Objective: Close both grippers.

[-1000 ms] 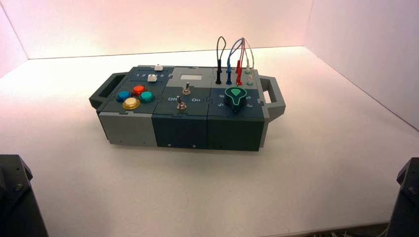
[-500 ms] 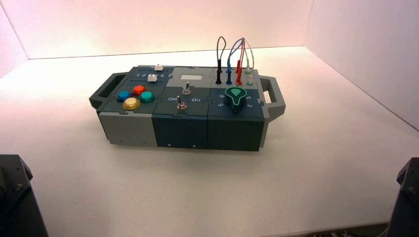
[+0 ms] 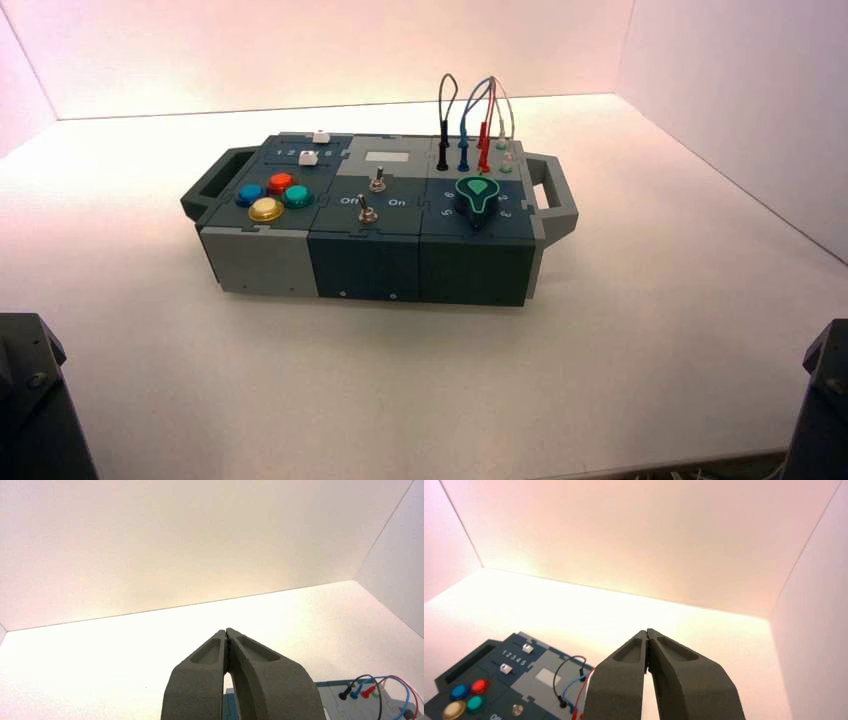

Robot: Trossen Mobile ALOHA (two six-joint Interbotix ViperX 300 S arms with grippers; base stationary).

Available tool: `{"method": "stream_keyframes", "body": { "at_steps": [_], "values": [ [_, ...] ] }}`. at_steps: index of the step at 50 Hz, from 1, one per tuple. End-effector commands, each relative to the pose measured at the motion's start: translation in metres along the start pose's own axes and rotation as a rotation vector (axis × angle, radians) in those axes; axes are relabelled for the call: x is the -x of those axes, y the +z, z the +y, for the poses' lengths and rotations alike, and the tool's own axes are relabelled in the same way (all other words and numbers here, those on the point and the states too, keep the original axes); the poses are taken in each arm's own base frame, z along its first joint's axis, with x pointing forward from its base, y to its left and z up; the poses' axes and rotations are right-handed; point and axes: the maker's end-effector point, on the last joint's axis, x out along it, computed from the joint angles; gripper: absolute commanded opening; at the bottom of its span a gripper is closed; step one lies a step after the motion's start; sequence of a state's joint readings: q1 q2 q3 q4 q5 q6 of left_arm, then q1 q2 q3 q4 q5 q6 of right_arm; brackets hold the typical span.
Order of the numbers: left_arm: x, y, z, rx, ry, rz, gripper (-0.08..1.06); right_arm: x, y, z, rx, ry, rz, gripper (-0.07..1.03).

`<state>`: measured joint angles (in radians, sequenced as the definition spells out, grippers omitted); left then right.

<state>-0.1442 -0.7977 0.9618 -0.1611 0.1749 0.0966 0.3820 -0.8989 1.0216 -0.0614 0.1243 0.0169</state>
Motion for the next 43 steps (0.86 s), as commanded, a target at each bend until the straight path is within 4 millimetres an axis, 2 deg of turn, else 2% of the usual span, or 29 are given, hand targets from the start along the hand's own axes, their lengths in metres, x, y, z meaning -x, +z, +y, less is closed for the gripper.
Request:
{"method": "stream_keyframes", "body": {
  "at_steps": [1,12,34,43],
  "values": [
    [0.0024,0.0201,-0.0023,-0.010,-0.006,-0.038,-0.03,0.0019,0.0102,-0.0013,0.018,-0.005,-0.023,-0.02],
    [0.0050,0.0275,-0.0033,-0.009,-0.009,-0.046,-0.03,0.0010,0.0113,-0.0013,0.012,-0.005,-0.023,-0.02],
    [0.0034,0.0223,-0.0037,-0.009,-0.011,-0.015,-0.03,-0.0011,0.0118,-0.0009,-0.010,-0.002,-0.018,-0.02],
    [0.0014,0.0206,-0.0035,-0.004,-0.011,-0.008,-0.03,0.0037,0.0126,0.0000,-0.017,0.001,-0.029,-0.02]
  ]
}}
